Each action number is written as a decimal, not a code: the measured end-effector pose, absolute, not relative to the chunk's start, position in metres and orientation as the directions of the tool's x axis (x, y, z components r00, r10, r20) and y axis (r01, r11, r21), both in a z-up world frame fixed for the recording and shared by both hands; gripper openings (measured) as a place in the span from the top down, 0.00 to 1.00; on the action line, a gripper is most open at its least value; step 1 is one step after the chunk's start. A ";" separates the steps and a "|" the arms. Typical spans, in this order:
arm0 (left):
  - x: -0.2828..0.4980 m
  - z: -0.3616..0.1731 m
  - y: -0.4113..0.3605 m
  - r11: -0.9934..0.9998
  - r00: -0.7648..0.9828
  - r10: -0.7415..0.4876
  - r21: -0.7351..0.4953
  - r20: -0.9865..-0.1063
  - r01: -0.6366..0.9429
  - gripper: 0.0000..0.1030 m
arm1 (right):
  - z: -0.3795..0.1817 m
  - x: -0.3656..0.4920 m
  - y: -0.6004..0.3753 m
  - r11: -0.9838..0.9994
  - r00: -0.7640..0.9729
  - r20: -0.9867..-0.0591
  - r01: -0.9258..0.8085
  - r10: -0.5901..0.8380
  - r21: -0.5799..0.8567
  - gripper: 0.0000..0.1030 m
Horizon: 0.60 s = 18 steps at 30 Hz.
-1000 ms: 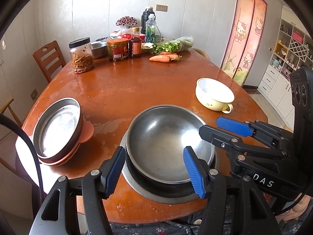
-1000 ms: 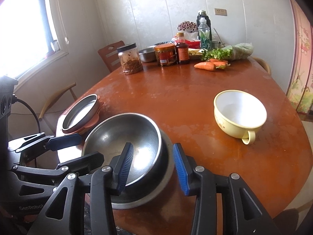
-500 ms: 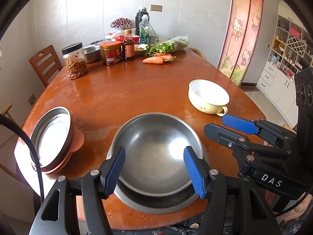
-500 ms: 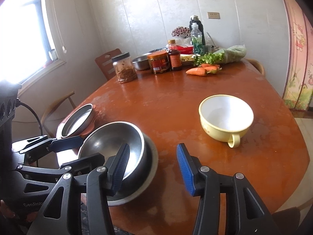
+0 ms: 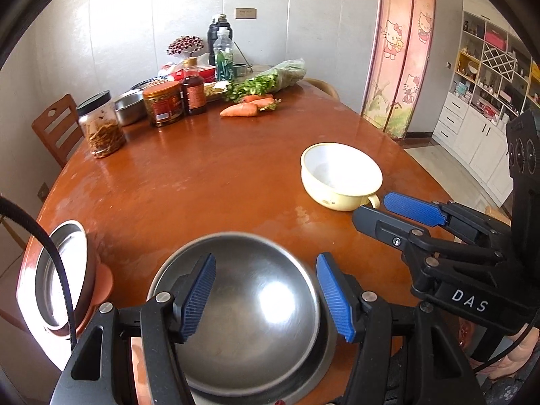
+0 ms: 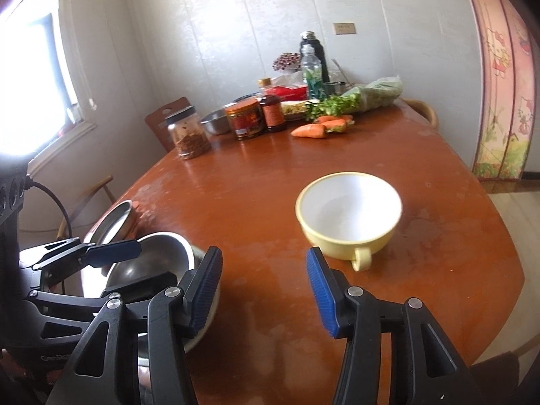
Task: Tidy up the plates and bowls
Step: 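Open the left gripper and move it to the cream-yellow bowl, then grasp the cream-yellow bowl rim with the left gripper and lift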
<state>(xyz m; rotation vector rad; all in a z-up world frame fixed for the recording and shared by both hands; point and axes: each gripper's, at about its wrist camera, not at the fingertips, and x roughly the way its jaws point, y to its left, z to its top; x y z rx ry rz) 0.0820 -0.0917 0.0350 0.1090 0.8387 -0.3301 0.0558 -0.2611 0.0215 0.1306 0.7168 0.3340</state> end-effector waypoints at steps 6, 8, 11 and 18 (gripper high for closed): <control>0.098 0.038 -0.105 0.940 0.614 -0.251 -0.036 -0.748 0.340 0.40 | 0.021 0.069 -0.279 0.946 0.703 -0.633 -0.222 0.324 0.238 0.48; 0.101 0.040 -0.108 0.939 0.614 -0.253 -0.037 -0.748 0.343 0.40 | 0.022 0.075 -0.284 0.949 0.703 -0.638 -0.213 0.314 0.233 0.48; 0.108 0.044 -0.114 0.937 0.612 -0.259 -0.041 -0.747 0.346 0.40 | 0.026 0.080 -0.291 0.952 0.708 -0.637 -0.204 0.305 0.229 0.48; 0.127 0.053 -0.126 0.932 0.598 -0.280 -0.063 -0.751 0.357 0.40 | 0.036 0.095 -0.307 0.957 0.714 -0.639 -0.177 0.287 0.231 0.48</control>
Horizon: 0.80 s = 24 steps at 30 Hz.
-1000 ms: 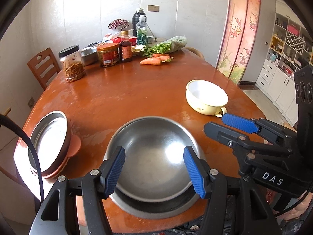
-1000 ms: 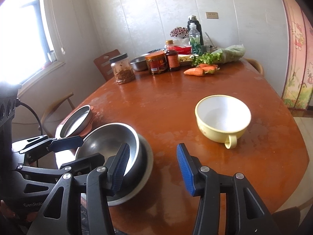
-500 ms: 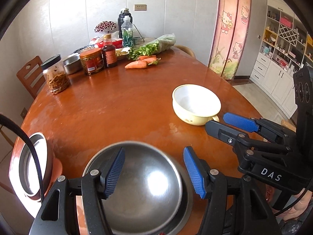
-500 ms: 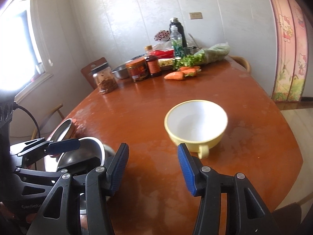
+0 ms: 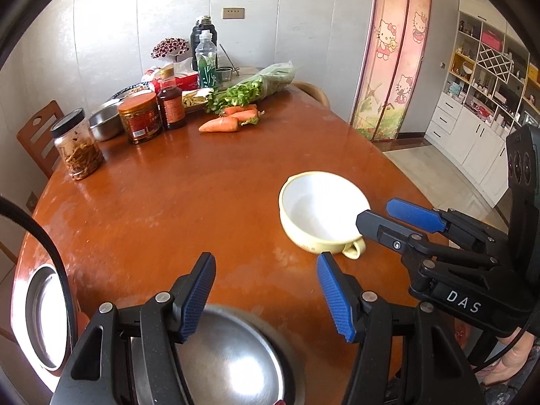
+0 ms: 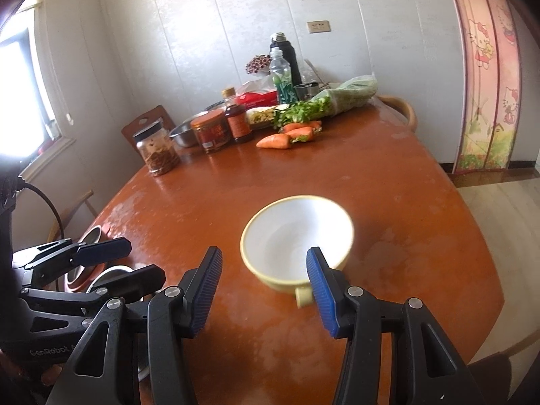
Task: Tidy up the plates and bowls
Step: 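Grasp the cream-yellow bowl rim with the left gripper and lift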
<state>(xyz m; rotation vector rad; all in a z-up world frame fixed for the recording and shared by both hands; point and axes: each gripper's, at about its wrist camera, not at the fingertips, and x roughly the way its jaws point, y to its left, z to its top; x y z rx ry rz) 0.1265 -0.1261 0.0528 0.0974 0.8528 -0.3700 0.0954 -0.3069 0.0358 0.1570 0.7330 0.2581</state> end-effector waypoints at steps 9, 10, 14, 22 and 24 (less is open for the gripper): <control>0.153 0.056 -0.145 0.924 0.569 -0.297 -0.082 -0.767 0.373 0.40 | 0.042 0.116 -0.330 0.966 0.710 -0.661 -0.124 0.245 0.225 0.47; 0.155 0.055 -0.147 0.923 0.565 -0.298 -0.082 -0.769 0.375 0.40 | 0.043 0.118 -0.332 0.967 0.710 -0.662 -0.117 0.240 0.225 0.47; 0.165 0.053 -0.157 0.921 0.549 -0.289 -0.071 -0.784 0.384 0.39 | 0.047 0.125 -0.340 0.968 0.712 -0.663 -0.100 0.231 0.230 0.47; 0.185 0.041 -0.167 0.921 0.507 -0.271 -0.067 -0.818 0.383 0.39 | 0.042 0.143 -0.345 0.968 0.696 -0.681 -0.086 0.229 0.238 0.44; 0.189 0.037 -0.168 0.923 0.496 -0.264 -0.067 -0.828 0.379 0.39 | 0.039 0.147 -0.346 0.967 0.688 -0.688 -0.084 0.231 0.241 0.44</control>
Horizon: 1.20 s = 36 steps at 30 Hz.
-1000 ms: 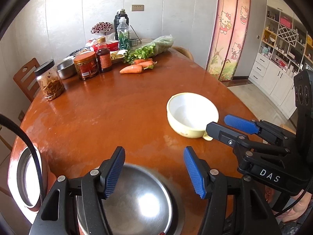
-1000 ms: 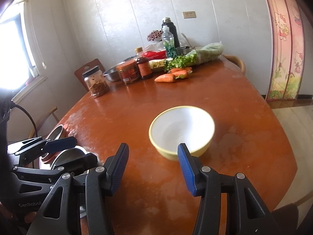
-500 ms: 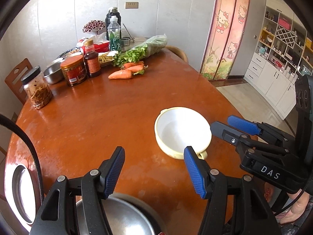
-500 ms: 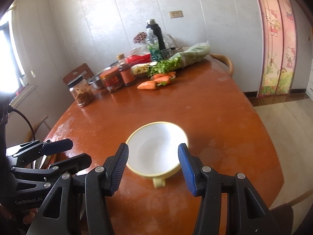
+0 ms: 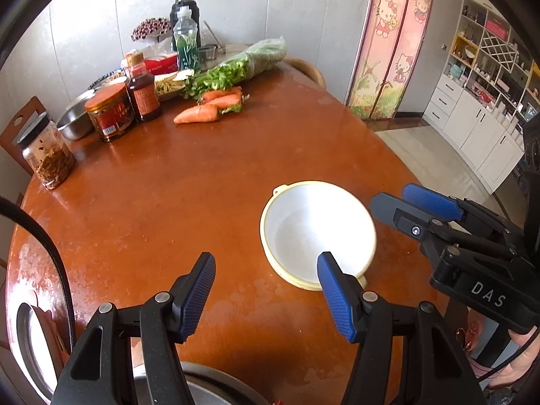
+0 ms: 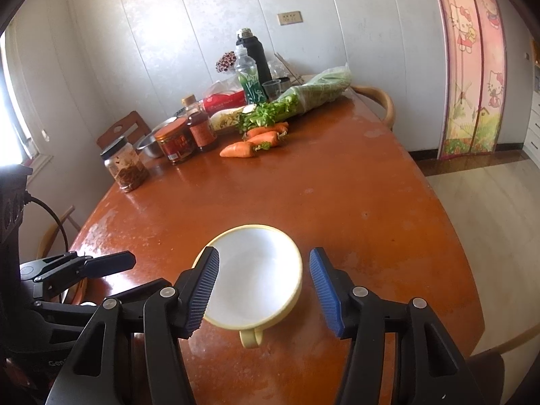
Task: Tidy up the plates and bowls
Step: 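Grasp the cream-yellow bowl rim with the left gripper and lift, then carry the yellow bowl over the steel bowl stack and lower it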
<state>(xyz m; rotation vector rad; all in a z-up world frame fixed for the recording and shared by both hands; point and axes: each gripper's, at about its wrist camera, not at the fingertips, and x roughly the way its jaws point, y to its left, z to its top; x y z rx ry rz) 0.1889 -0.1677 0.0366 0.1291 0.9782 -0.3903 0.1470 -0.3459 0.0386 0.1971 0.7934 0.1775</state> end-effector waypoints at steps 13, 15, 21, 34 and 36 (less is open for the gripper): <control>0.207 0.018 -0.175 0.927 0.430 -0.237 -0.070 -0.871 0.369 0.39 | 0.006 0.169 -0.355 0.963 0.620 -0.746 -0.062 0.243 0.262 0.44; 0.209 0.016 -0.177 0.927 0.425 -0.233 -0.068 -0.875 0.369 0.39 | 0.003 0.171 -0.355 0.966 0.617 -0.751 -0.063 0.235 0.250 0.44; 0.214 0.009 -0.180 0.927 0.410 -0.221 -0.060 -0.885 0.370 0.39 | -0.007 0.173 -0.355 0.969 0.603 -0.763 -0.072 0.232 0.238 0.48; 0.220 -0.008 -0.186 0.931 0.352 -0.199 -0.064 -0.915 0.359 0.39 | -0.021 0.173 -0.349 0.966 0.586 -0.771 -0.090 0.248 0.242 0.60; 0.220 -0.008 -0.185 0.932 0.342 -0.200 -0.071 -0.918 0.355 0.39 | -0.022 0.173 -0.349 0.965 0.584 -0.771 -0.093 0.253 0.246 0.63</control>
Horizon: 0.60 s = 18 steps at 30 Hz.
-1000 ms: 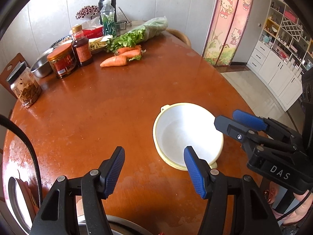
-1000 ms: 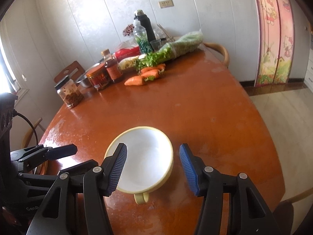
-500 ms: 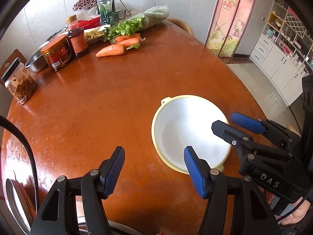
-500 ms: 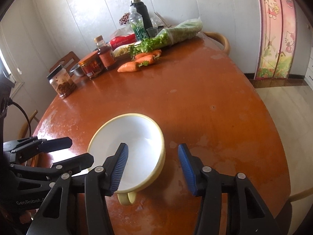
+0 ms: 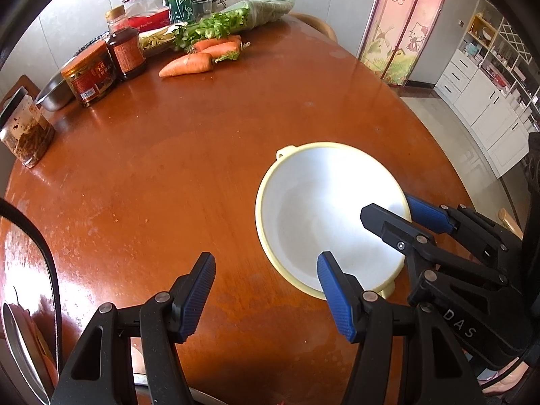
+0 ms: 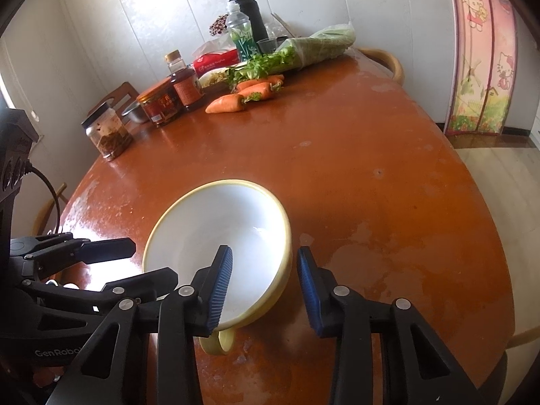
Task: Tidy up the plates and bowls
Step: 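Carry the yellow bowl over the steel bowl stack and lower it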
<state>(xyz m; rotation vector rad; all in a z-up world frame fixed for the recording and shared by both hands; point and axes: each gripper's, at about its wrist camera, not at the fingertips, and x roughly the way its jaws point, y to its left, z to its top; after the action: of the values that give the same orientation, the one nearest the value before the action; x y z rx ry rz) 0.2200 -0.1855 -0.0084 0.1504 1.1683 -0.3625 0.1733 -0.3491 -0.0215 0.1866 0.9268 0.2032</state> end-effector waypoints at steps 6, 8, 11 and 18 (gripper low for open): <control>0.221 -0.013 -0.183 0.932 0.291 -0.226 -0.120 -0.930 0.341 0.41 | -0.024 0.175 -0.343 0.965 0.576 -0.776 -0.111 0.257 0.238 0.71; 0.219 -0.011 -0.181 0.926 0.278 -0.257 -0.154 -0.926 0.345 0.45 | -0.025 0.175 -0.342 0.960 0.566 -0.777 -0.119 0.275 0.253 0.75; 0.214 -0.005 -0.178 0.921 0.292 -0.282 -0.172 -0.914 0.351 0.48 | -0.021 0.173 -0.338 0.958 0.569 -0.773 -0.132 0.283 0.254 0.77; 0.207 0.005 -0.170 0.922 0.322 -0.294 -0.179 -0.900 0.343 0.48 | -0.009 0.168 -0.329 0.959 0.586 -0.760 -0.153 0.283 0.239 0.78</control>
<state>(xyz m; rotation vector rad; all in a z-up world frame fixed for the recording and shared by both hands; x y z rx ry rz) 0.2069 -0.1698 0.0052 0.0473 1.1707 -0.4183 0.1677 -0.3287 -0.0087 0.1540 0.9111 0.2552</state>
